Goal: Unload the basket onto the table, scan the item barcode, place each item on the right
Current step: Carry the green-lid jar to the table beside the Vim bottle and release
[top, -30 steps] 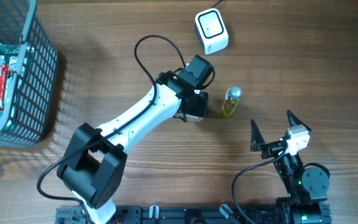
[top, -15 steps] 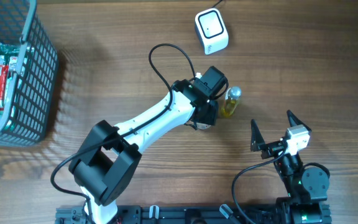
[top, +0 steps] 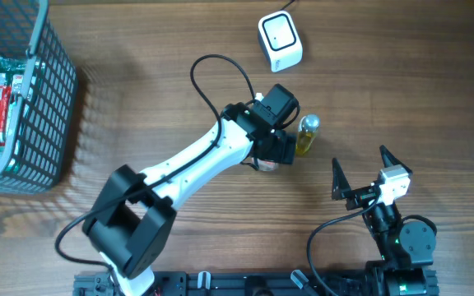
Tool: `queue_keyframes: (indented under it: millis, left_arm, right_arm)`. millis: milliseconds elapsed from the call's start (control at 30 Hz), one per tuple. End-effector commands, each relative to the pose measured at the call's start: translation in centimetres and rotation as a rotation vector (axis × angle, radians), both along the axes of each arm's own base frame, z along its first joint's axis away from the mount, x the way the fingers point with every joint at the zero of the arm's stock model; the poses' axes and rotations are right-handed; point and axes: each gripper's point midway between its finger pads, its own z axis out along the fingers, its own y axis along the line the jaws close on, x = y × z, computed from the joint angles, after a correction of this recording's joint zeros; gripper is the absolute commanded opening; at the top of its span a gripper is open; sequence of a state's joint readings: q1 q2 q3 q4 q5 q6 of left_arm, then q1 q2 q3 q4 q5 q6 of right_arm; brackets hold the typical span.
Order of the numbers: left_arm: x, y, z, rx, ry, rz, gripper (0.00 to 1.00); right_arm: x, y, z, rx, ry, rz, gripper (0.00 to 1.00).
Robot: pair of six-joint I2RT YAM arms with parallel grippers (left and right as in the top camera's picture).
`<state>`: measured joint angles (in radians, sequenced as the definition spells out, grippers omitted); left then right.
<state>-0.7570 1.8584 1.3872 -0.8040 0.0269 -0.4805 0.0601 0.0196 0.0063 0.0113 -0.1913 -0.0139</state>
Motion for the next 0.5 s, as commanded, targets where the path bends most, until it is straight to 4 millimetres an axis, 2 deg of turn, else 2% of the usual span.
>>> queue_keyframes:
  millis: [0,100,133,300,367,400,467]
  left_arm:
    - [0.9,-0.3,3.5,-0.059,-0.070,0.002,1.00]
    - [0.6,-0.5,3.6,-0.068,-0.060,-0.027,0.79]
    - [0.4,-0.4,3.5,-0.064,-0.054,-0.027,0.77]
    - [-0.4,0.0,2.6,-0.032,-0.019,-0.032,0.78]
    - [-0.4,0.1,2.3,-0.024,-0.011,-0.032,0.74]
    - [-0.5,0.1,2.1,-0.020,-0.007,-0.032,0.69]
    - [-0.4,0.1,2.1,-0.020,-0.007,-0.032,0.45]
  right_arm:
    - [-0.1,0.2,0.1,-0.011,-0.008,0.012,1.00]
    - [-0.1,0.2,0.1,-0.012,-0.008,0.012,1.00]
    - [-0.1,0.2,0.1,-0.012,-0.008,0.012,1.00]
    - [-0.1,0.2,0.1,-0.012,-0.008,0.012,1.00]
    - [-0.1,0.2,0.1,-0.011,-0.007,0.012,1.00]
    - [-0.1,0.2,0.1,-0.012,-0.008,0.012,1.00]
    - [-0.1,0.2,0.1,-0.012,-0.008,0.012,1.00]
